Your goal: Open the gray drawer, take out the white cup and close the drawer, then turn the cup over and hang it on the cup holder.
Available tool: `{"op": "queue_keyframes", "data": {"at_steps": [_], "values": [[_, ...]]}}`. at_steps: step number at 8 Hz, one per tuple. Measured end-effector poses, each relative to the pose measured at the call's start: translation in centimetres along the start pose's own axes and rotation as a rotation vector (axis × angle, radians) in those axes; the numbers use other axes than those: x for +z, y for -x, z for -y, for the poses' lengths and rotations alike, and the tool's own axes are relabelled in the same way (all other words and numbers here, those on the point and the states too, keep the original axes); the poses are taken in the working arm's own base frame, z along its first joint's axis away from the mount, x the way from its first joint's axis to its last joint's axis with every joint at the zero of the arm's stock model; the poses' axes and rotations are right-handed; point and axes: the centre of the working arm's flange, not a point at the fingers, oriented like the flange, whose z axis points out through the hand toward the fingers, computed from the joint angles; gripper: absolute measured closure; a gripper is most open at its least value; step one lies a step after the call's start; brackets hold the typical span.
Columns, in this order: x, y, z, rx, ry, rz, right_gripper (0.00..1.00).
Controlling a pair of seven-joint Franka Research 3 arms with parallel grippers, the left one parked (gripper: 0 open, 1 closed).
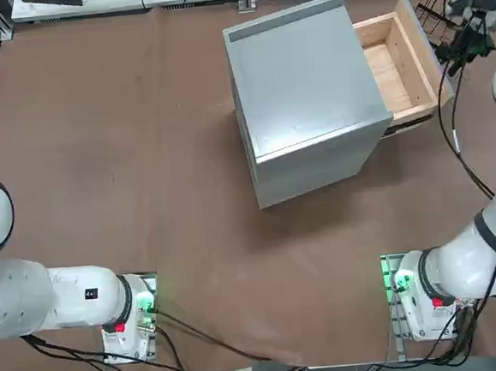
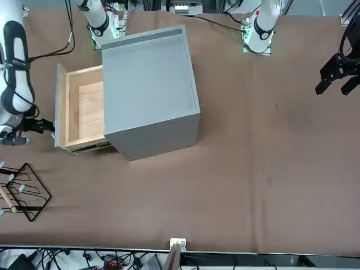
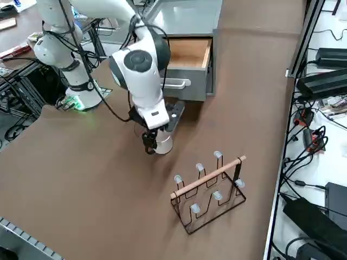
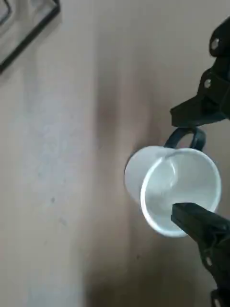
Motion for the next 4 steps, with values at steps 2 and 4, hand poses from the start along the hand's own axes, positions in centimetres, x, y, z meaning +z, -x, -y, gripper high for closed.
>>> {"op": "queue_keyframes", "data": {"at_steps": [2,4], "values": [[-6.0,0.0,1.5,-0.017,-0.065,-0.004,0.21],[-10.6,0.4,3.1,0.022,-0.098,-0.025,0.44]]}}
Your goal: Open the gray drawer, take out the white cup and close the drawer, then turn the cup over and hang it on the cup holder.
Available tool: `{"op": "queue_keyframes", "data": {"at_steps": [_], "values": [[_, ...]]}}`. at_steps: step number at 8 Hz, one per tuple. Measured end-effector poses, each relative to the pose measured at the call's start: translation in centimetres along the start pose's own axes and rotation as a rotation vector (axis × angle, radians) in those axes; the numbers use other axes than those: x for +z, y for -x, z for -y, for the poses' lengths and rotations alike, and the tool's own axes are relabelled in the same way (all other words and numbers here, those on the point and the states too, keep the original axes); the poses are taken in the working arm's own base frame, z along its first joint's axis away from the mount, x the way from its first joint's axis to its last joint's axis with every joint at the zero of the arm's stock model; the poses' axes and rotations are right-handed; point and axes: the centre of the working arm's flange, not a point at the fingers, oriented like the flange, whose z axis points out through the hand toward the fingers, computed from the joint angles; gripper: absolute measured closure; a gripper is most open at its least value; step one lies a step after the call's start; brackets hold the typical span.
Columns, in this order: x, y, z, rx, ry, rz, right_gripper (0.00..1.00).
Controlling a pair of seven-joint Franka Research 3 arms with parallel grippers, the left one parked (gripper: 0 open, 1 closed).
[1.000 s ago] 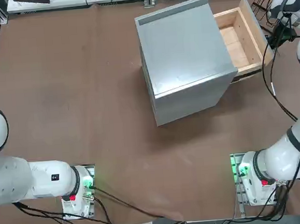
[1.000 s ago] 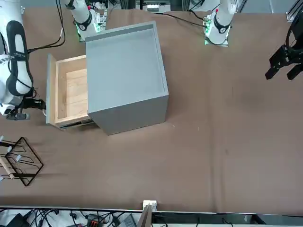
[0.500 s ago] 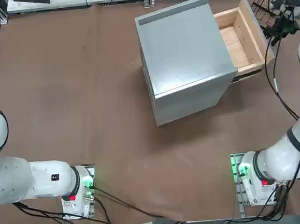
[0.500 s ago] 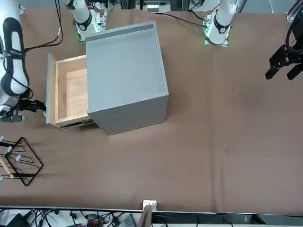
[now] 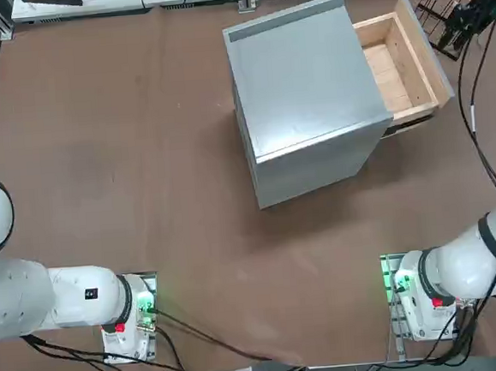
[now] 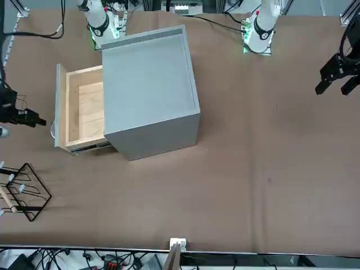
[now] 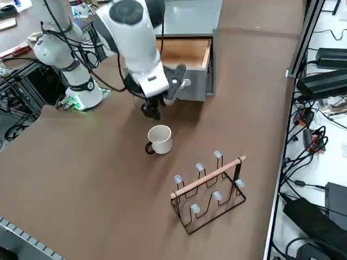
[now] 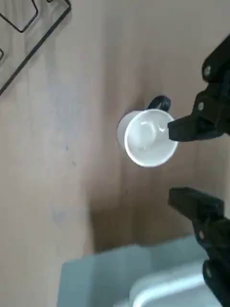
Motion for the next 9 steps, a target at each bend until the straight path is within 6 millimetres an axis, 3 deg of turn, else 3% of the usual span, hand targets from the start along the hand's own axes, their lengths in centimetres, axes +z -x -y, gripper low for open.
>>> {"op": "queue_keyframes", "data": {"at_steps": [1,3,5,7,9], "values": [[-0.9,-0.3,1.9,0.022,-0.004,-0.010,0.55],[-0.7,-1.2,6.2,0.064,0.000,0.003,0.64],[0.0,-1.4,7.8,0.055,0.015,0.033,0.76],[0.5,-1.5,8.6,0.044,0.032,0.054,0.80],[1.3,-1.8,10.9,0.078,0.041,0.077,0.82]]}}
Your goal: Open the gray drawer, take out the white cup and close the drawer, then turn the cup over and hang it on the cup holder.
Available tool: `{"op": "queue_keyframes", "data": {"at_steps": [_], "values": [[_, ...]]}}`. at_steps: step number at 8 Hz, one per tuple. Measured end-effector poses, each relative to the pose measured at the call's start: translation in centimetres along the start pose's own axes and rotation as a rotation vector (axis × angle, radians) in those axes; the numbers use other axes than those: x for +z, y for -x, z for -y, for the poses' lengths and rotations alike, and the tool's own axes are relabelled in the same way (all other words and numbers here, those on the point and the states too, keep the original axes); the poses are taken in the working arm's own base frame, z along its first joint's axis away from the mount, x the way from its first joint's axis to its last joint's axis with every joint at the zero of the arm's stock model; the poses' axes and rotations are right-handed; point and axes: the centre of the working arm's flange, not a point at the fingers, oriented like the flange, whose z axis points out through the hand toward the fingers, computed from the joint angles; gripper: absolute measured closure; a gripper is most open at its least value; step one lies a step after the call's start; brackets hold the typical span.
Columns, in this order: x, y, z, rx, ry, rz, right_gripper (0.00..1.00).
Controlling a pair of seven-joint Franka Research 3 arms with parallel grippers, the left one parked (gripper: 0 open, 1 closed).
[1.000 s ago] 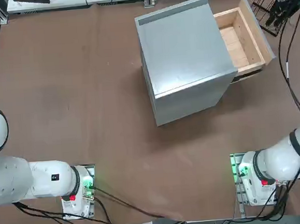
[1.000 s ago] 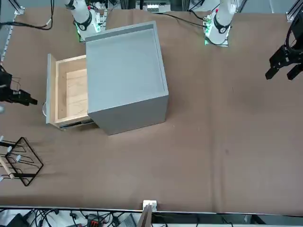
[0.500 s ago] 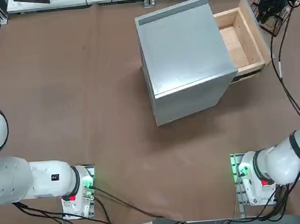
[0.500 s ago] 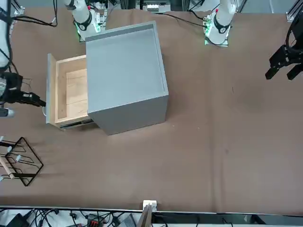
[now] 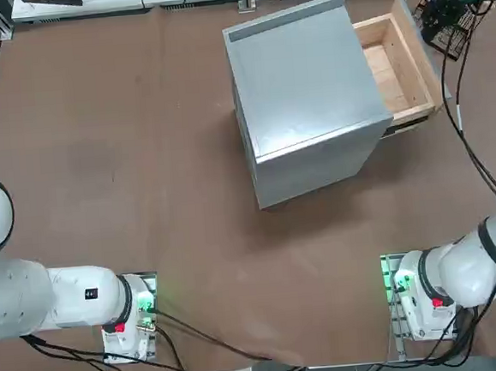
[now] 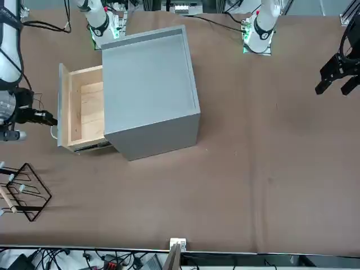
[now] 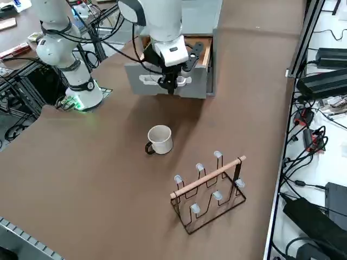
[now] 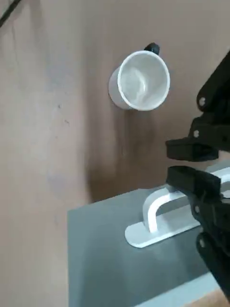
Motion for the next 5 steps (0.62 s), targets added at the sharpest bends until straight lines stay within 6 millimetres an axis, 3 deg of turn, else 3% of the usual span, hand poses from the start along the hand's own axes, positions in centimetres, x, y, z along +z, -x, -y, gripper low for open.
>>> {"op": "queue_keyframes", "data": {"at_steps": [5], "values": [[2.4,0.2,11.0,0.063,0.034,0.054,0.93]]}}
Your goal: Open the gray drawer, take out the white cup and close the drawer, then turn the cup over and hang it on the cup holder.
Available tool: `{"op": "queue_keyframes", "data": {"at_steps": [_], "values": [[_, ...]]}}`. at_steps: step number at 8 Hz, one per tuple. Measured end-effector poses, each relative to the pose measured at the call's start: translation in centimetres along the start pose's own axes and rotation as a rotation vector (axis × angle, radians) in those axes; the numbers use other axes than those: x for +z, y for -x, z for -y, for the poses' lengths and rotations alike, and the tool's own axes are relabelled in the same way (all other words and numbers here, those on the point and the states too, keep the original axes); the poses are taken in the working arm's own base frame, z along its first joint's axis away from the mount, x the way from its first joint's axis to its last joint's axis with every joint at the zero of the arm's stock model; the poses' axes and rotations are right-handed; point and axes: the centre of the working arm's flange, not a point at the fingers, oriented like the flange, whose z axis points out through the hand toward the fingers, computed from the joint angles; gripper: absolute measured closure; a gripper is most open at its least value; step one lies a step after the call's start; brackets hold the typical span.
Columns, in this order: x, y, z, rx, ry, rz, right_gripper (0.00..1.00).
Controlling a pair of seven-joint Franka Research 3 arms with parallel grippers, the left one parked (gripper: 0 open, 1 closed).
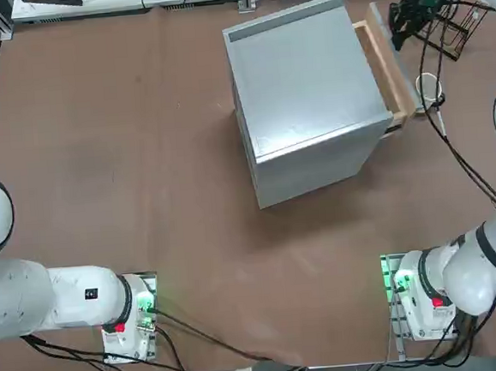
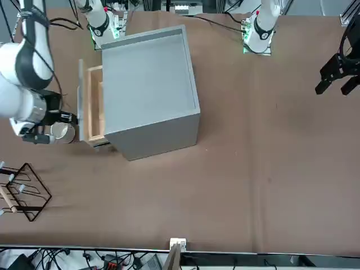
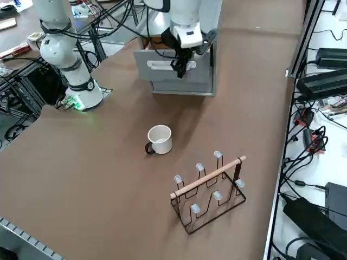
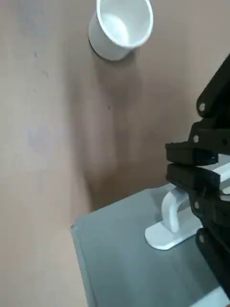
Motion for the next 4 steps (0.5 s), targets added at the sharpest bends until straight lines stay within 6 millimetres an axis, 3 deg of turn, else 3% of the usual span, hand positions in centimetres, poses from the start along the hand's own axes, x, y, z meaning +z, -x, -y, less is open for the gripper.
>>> {"op": "queue_keyframes", "data": {"at_steps": [4], "values": [[1.0,0.7,3.4,0.005,-0.069,0.030,0.93]]}}
